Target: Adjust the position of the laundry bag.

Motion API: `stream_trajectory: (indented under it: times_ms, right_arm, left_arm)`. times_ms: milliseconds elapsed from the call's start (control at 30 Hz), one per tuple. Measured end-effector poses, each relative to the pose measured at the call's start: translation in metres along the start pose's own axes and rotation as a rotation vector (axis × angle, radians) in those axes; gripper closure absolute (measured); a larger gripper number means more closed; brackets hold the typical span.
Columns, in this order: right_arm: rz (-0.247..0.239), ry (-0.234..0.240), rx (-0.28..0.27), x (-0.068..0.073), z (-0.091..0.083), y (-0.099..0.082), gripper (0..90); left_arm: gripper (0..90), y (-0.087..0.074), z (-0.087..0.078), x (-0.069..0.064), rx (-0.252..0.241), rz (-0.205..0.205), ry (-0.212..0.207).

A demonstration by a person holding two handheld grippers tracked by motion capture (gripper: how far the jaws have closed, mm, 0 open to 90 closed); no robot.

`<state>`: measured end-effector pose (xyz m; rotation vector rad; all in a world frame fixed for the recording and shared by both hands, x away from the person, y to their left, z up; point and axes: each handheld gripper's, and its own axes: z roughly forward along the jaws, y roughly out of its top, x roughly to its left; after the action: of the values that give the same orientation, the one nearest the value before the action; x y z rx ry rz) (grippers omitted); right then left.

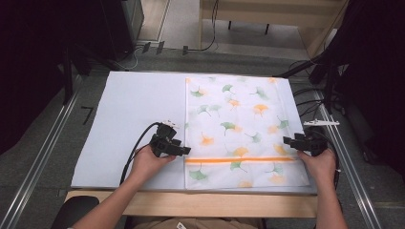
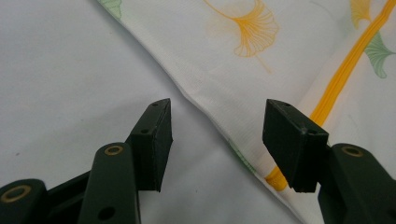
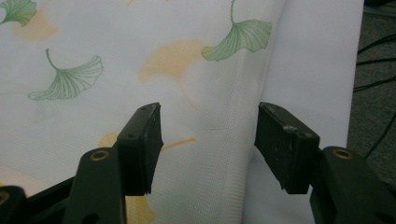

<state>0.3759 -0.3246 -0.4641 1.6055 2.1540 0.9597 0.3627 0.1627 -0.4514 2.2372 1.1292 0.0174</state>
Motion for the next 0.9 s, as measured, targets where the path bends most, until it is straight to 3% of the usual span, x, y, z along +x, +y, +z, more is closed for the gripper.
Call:
stream_trajectory:
  times_ms: [267, 533, 700, 900]
  right_arm:
    - [0.029, 0.002, 0.042, -0.002, 0.008, -0.001, 43.6]
    - [0.01, 0.012, 0.05, 0.004, 0.013, 0.001, 45.8]
    - [0.008, -0.057, 0.033, -0.001, 0.012, 0.0, 42.7]
    - [0.014, -0.063, 0.034, -0.003, 0.014, -0.001, 44.4]
  left_arm:
    - [45.4, 0.002, 0.005, -0.006, -0.026, 0.003, 0.033]
    - [48.7, 0.003, 0.009, -0.01, -0.041, 0.002, 0.028]
    - [54.9, 0.004, 0.011, -0.012, -0.046, 0.021, 0.044]
    - [65.2, 0.004, 0.013, -0.009, -0.055, -0.009, 0.018]
